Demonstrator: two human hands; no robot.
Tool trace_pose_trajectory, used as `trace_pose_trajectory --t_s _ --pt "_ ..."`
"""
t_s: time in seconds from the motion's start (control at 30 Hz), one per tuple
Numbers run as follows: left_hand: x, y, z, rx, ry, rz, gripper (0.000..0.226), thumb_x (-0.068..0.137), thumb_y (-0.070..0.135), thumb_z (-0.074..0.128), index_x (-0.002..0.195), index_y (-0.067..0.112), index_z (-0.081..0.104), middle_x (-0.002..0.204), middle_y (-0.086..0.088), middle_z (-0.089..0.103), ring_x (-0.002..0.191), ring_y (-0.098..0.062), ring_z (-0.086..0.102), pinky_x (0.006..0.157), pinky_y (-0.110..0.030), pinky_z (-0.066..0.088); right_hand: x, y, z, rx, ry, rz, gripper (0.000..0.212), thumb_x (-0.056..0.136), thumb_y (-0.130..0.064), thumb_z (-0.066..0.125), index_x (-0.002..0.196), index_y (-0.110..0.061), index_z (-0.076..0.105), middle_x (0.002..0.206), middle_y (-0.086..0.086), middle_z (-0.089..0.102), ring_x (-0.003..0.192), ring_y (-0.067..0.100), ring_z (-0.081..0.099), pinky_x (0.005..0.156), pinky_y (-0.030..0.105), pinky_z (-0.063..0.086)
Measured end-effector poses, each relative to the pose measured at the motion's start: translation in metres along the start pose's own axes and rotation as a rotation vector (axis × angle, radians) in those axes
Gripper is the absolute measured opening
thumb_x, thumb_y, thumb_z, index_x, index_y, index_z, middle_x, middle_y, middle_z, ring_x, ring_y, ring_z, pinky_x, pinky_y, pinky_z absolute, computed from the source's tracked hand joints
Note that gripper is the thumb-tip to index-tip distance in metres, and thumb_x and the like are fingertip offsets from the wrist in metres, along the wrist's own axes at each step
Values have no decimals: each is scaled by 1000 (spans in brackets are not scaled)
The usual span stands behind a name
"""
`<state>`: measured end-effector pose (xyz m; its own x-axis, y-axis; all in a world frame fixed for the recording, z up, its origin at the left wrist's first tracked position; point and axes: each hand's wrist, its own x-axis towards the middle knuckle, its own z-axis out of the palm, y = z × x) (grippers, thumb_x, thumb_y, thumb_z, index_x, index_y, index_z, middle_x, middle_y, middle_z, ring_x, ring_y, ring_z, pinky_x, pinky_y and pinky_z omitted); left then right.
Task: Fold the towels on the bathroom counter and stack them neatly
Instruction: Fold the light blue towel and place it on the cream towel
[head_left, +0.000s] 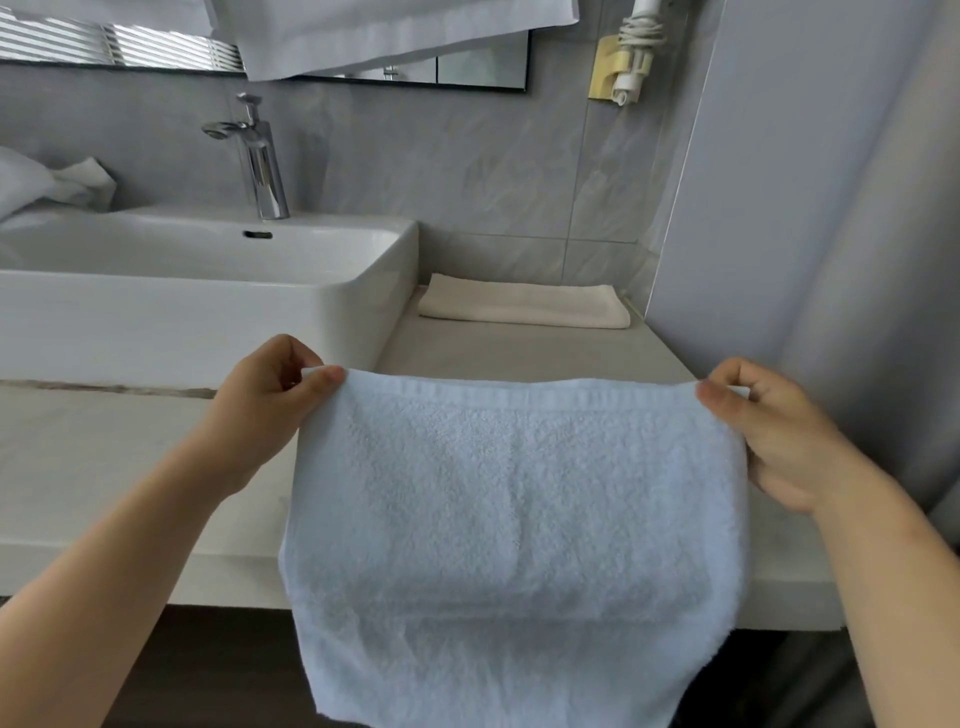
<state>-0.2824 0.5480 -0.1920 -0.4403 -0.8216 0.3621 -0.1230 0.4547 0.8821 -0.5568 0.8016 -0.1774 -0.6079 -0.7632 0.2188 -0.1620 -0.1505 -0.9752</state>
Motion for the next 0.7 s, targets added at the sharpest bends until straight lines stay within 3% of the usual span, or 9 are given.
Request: trace_pose_trajectory --t_s 0.07,0.17,0.27,0.33,0.43,0.6,0.7 --pt "0 -3 0 32 31 -20 21 89 13 61 72 11 49 66 -3 46 60 -16 39 55 -27 33 0 1 -4 -25 -75 40 59 15 -49 91 51 -22 54 51 -5 52 48 8 50 41 15 42" --pt "-1 -6 1 68 50 -38 20 88 15 62 73 11 50 68 -3 48 61 -16 41 56 -26 34 3 5 -5 -86 -52 29 60 15 -54 90 52 -22 57 55 -3 57 52 6 56 46 16 48" --pt "-2 -8 4 79 37 -48 19 88 14 63 74 11 50 68 -3 47 60 -15 40 56 -26 34 7 10 0 -22 9 29 31 47 -30 85 52 -23 55 54 -7 58 55 9 55 45 15 46" --pt "-4 -8 7 28 31 -67 19 88 14 63 74 11 51 69 -3 47 60 -14 40 55 -25 33 10 17 3 15 85 32 27 68 -14 72 52 -24 54 53 -8 57 53 8 53 44 16 44" --pt "-5 -9 10 29 32 -68 18 89 13 62 74 13 51 69 -2 47 60 -14 40 55 -25 33 11 22 7 43 138 59 23 71 -18 68 59 -23 50 51 -8 57 46 5 52 42 18 43" --pt "-2 -10 11 59 28 -35 18 89 11 61 73 13 51 66 -1 47 56 -9 40 53 -22 32 15 20 4 39 123 151 24 89 -6 56 72 -16 42 48 -9 55 39 1 51 35 12 36" --pt "1 -10 10 86 17 -17 18 88 11 62 73 14 52 65 -1 48 55 -8 42 54 -23 33 18 13 1 -34 74 194 14 85 -6 60 82 -19 54 67 -2 61 53 7 59 42 17 43"
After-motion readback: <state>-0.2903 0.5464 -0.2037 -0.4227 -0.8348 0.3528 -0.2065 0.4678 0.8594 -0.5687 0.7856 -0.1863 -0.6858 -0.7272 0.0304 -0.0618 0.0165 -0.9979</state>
